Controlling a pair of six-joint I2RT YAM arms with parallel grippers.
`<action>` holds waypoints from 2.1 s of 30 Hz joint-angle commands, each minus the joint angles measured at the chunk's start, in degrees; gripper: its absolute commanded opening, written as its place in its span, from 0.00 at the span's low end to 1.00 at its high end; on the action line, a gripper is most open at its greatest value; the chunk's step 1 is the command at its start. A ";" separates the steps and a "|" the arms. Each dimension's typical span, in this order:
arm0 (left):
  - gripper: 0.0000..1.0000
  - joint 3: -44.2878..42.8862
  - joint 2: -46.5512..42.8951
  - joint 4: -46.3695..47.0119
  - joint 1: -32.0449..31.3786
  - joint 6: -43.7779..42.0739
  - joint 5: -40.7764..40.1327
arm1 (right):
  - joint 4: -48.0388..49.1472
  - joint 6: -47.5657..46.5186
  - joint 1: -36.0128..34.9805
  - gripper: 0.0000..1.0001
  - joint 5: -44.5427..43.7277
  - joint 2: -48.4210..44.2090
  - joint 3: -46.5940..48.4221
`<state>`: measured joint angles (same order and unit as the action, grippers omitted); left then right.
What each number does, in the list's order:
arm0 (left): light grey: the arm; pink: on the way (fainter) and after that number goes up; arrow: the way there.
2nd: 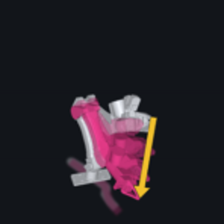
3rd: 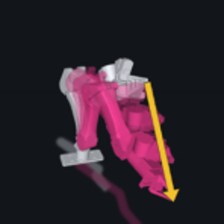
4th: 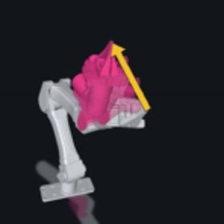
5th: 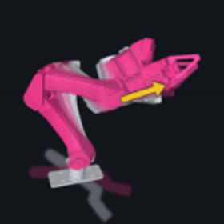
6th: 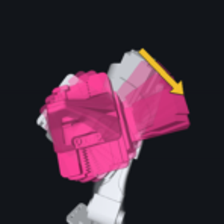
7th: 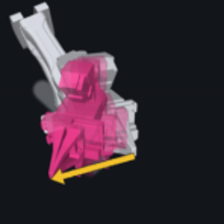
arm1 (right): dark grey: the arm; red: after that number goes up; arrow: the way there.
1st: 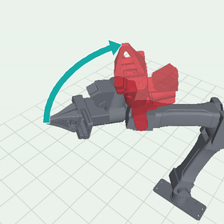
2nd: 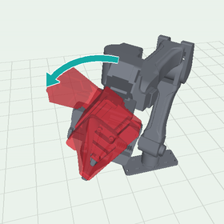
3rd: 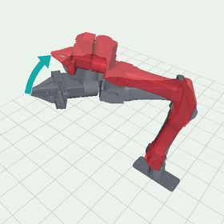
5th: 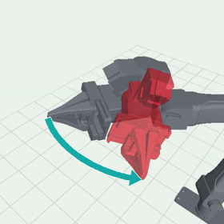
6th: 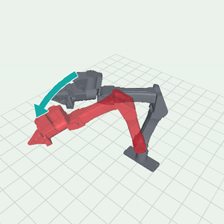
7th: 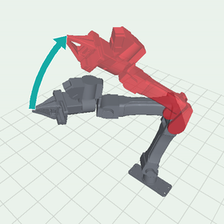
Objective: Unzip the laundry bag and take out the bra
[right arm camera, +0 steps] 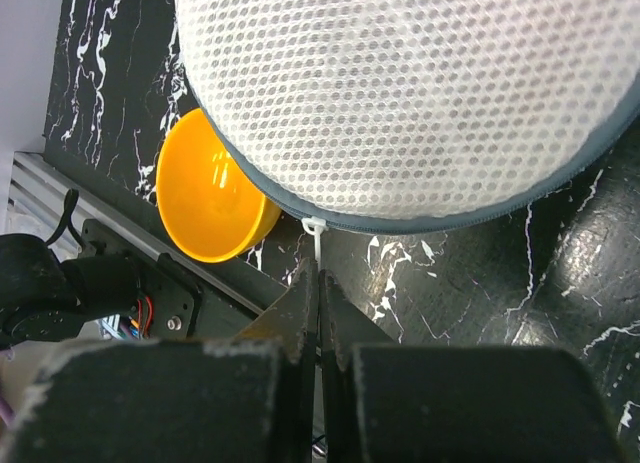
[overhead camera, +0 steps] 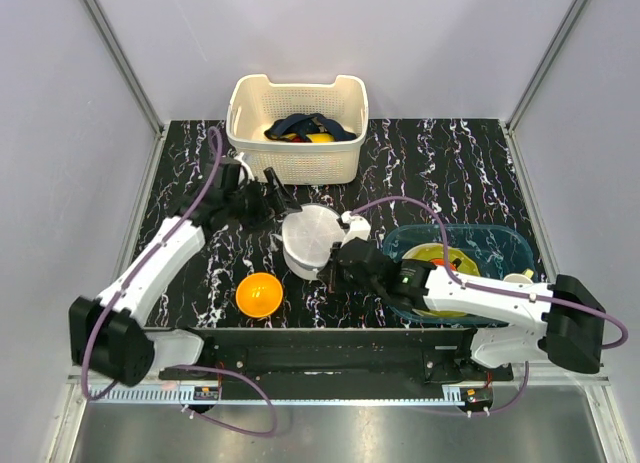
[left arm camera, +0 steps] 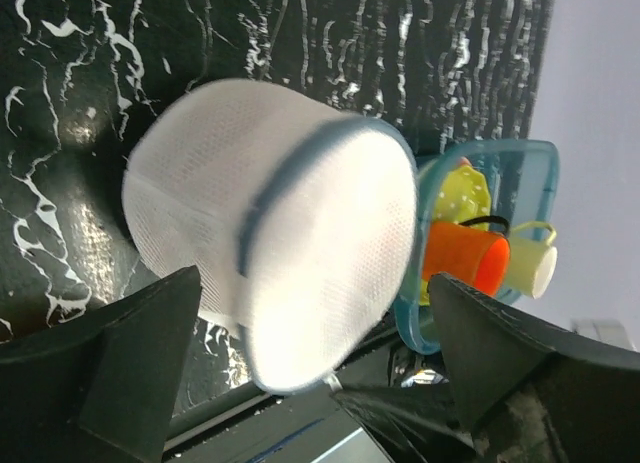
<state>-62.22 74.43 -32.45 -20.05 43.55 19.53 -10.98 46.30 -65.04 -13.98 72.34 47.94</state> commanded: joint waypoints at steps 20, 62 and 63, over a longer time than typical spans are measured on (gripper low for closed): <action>0.96 31.19 -24.78 22.51 -6.66 22.90 1.92 | 4.92 1.33 -0.27 0.00 4.13 5.27 4.44; 0.00 9.04 -5.18 9.24 -3.24 -0.04 1.12 | 21.26 -1.92 13.88 0.77 29.17 5.61 -1.54; 0.00 9.22 -5.00 9.77 -3.15 0.13 1.39 | 21.27 -2.09 13.97 0.77 29.97 6.75 -0.32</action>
<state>-53.71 68.77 -26.87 -23.29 44.77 19.14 1.83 46.28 -50.57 6.00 75.46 43.88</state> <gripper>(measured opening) 0.025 0.760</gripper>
